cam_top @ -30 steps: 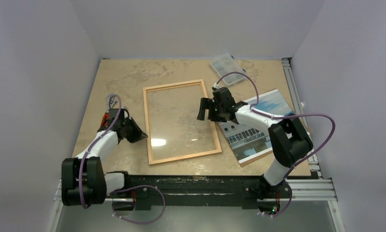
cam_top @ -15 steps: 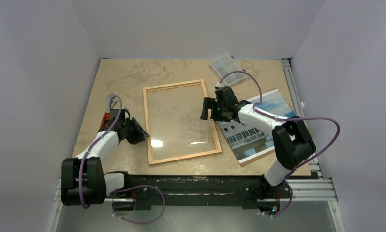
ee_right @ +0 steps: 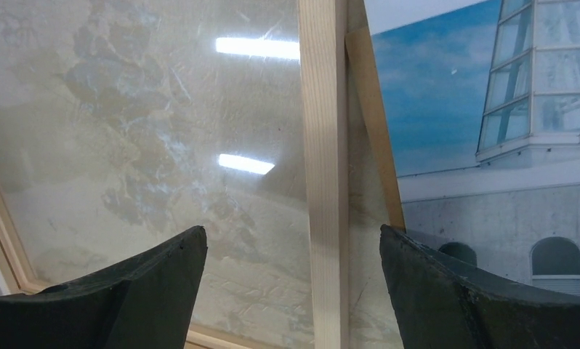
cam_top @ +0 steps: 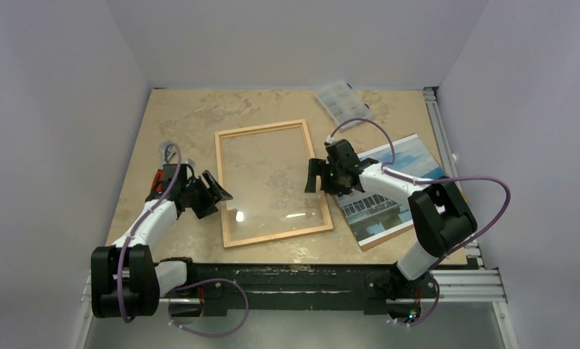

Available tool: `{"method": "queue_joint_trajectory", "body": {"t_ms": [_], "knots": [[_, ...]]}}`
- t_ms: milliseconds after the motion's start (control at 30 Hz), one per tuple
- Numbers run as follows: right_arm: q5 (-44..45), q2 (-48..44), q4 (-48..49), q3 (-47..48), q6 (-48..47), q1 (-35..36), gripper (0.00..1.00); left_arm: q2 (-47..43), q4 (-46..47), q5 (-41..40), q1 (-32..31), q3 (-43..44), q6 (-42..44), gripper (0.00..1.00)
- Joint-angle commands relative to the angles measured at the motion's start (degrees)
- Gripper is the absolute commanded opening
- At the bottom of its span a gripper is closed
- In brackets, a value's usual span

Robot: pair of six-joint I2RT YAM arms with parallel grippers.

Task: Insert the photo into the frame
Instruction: Adjust the photo frame at the center of the board.

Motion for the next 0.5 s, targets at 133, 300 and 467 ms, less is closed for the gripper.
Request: {"method": "queue_joint_trajectory", "body": {"t_ms": [133,300,467], "knots": [[-5.1,-2.9,0.3,-2.9,0.0,2.3,0.86,2.4,0.6,0.9,-0.3,0.1,-0.5,0.66],[-8.0,-3.8,1.6,-4.4,1.7,3.9,0.86,3.0,0.1,-0.3,-0.4,0.3,-0.4,0.65],[-10.5,-3.3,4.4,-4.8,4.2,5.4,0.86,3.5,-1.2,-1.4,-0.8,2.3,0.1,0.61]]}}
